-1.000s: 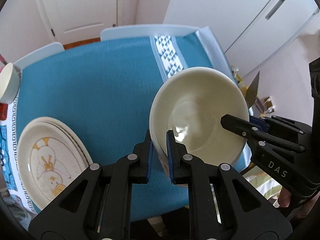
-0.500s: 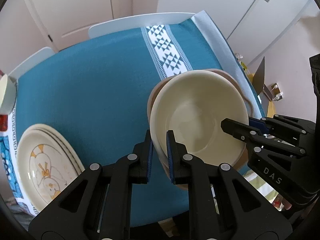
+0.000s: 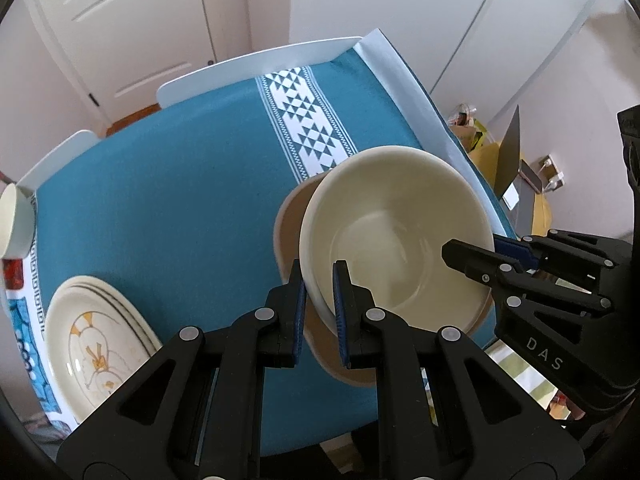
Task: Organize plates and bowls
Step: 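Lower the cream bowl into the beige basin and open both grippers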
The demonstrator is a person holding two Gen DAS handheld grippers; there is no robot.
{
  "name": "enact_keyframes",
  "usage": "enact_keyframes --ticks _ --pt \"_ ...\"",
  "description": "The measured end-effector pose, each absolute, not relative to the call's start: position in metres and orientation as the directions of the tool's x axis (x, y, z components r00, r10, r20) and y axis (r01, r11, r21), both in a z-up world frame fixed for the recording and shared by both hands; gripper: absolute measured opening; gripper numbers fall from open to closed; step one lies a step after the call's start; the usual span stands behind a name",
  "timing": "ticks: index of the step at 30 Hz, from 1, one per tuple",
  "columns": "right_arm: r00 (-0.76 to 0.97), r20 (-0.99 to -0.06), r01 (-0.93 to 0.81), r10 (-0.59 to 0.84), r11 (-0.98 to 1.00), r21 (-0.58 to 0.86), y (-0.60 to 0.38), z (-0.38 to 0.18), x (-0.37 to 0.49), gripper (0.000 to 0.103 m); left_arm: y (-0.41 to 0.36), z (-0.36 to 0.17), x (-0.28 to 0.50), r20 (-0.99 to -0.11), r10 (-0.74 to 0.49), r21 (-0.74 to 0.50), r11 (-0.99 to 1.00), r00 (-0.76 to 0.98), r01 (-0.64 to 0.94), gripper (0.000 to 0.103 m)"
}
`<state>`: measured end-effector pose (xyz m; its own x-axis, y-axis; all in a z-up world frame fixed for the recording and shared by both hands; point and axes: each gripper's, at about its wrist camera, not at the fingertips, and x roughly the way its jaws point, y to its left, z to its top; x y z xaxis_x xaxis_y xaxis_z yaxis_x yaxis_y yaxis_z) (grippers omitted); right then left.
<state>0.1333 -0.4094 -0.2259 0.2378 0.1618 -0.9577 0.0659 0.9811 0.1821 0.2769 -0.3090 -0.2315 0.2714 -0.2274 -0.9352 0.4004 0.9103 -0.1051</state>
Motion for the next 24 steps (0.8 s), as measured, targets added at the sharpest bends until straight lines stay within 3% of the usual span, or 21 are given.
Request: enact_keyframes --ticks 22,24 --pt "0.193 -0.971 0.112 0.142 0.98 0.166 -0.418 -0.252 0.13 0.015 -0.335 -0.269 0.284 -0.966 -0.131 -0.012 0.884 0.222 0.467 0.011" --pt "0.198 -0.971 0.117 0.134 0.98 0.159 -0.419 -0.25 0.131 0.015 -0.336 -0.268 0.284 -0.966 -0.12 0.001 0.883 0.227 0.469 0.016"
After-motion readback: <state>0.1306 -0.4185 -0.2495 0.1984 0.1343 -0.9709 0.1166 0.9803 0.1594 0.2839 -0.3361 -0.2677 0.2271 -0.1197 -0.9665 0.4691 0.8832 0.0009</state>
